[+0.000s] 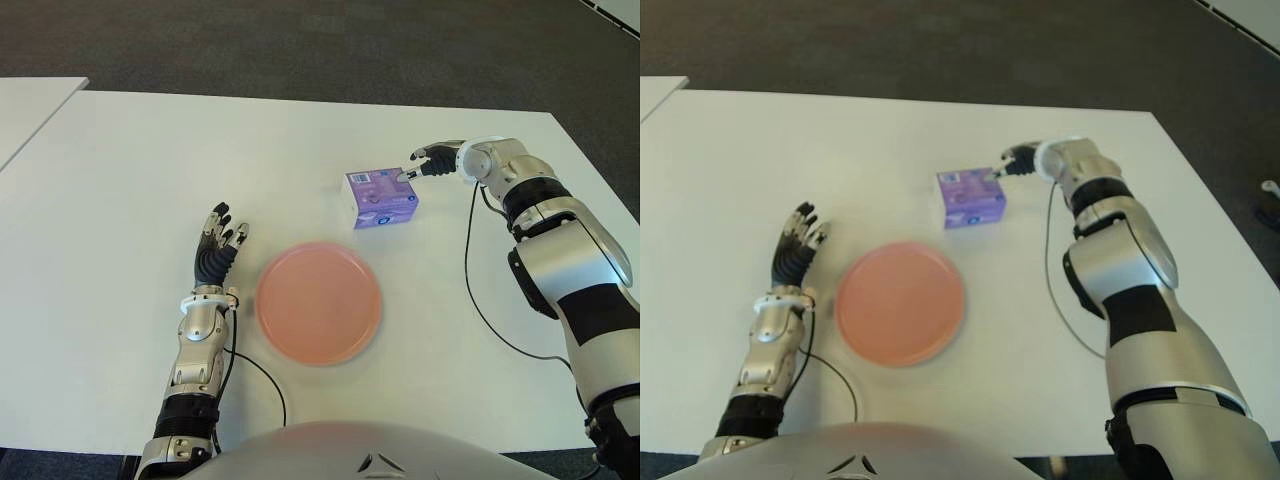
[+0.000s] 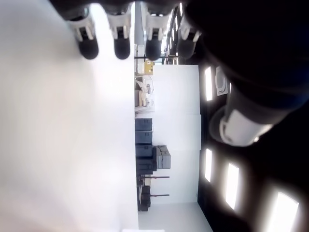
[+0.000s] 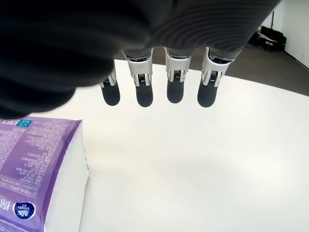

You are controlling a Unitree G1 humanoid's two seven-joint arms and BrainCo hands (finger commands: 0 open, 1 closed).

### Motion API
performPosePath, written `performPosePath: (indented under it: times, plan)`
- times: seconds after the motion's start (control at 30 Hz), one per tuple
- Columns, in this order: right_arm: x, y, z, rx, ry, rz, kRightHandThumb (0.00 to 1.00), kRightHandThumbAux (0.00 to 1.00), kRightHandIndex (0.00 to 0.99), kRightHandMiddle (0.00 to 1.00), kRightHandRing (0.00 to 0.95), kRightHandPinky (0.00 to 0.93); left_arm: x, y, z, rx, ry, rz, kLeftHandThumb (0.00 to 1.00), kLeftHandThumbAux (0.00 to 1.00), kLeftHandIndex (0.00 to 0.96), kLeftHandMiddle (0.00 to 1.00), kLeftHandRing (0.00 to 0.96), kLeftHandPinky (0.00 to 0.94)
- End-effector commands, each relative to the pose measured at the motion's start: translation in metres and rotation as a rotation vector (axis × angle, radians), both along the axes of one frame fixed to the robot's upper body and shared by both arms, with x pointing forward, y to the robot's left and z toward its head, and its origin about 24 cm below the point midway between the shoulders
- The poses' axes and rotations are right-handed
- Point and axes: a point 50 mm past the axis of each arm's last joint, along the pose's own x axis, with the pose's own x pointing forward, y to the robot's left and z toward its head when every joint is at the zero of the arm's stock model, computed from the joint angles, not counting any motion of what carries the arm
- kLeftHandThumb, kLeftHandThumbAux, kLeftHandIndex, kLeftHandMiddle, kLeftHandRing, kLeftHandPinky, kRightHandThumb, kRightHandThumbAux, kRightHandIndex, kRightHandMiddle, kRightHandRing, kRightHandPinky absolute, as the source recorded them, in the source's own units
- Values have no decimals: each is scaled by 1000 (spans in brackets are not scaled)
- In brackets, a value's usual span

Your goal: Put the tissue paper into the plate.

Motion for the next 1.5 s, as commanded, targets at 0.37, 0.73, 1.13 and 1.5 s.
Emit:
performPosePath:
  times: [0.37, 0.73, 1.13, 1.5]
  plan:
    - [-5, 6, -17, 33, 16, 54, 432, 162, 0, 0, 0, 42, -2, 0, -7, -23, 37, -17, 0, 595, 0, 0, 0, 0]
    - [-6, 14, -18, 60, -9, 122, 392, 178, 0, 0, 0, 4, -1, 0, -8, -24, 35, -10, 0, 601, 0, 0, 0, 0]
    - [-9, 22, -19, 139, -69, 194, 403, 194, 0, 0, 0, 0, 0, -1, -7, -34, 30, -17, 0, 599, 0, 0, 0, 0]
    - [-14, 31, -25, 160, -116, 298, 453, 150, 0, 0, 0, 0, 0, -2, -7, -35, 28, -23, 0, 595, 0, 0, 0, 0]
